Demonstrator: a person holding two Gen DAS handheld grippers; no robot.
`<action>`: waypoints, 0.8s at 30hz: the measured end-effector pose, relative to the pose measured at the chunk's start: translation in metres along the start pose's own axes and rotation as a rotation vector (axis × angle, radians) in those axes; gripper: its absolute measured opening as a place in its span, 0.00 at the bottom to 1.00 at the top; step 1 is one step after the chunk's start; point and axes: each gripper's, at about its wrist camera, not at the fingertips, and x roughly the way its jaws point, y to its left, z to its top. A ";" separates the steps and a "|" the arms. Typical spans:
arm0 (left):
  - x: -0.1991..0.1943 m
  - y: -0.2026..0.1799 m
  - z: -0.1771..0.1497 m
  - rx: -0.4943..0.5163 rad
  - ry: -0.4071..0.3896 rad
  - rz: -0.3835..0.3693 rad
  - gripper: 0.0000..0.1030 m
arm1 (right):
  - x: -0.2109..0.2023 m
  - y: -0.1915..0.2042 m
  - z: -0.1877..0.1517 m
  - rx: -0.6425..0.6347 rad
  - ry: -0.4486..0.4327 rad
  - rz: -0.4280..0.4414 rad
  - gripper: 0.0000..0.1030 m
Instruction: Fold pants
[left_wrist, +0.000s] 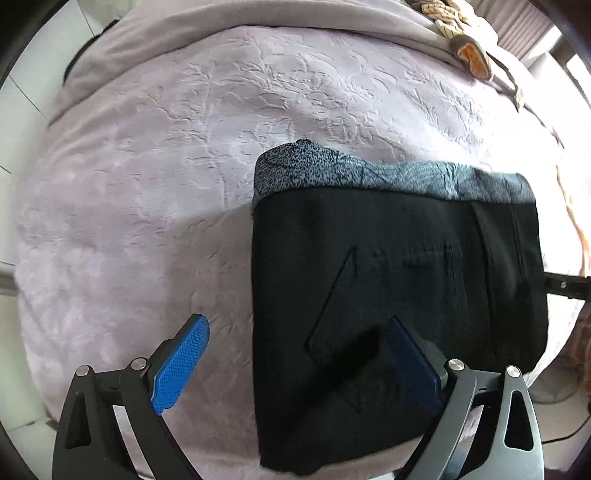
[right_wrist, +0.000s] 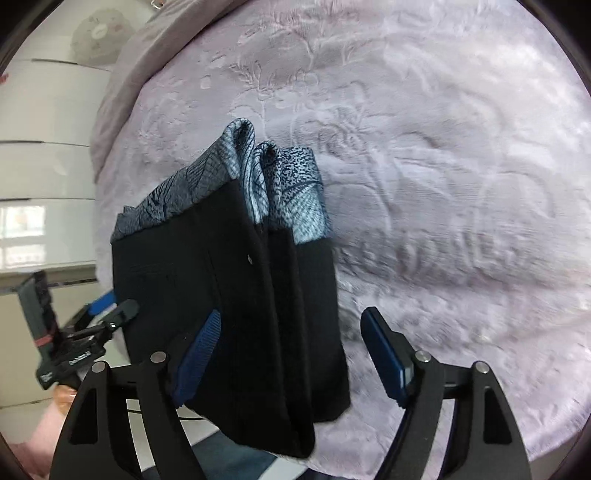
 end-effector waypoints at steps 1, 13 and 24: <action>-0.004 -0.003 -0.003 0.007 0.001 0.019 0.99 | -0.004 0.002 -0.004 -0.002 -0.005 -0.028 0.79; -0.050 -0.028 -0.029 0.065 -0.045 0.088 0.99 | -0.045 0.022 -0.047 -0.016 -0.096 -0.251 0.93; -0.059 -0.038 -0.028 0.044 -0.025 0.142 0.99 | -0.056 0.076 -0.056 -0.096 -0.171 -0.336 1.00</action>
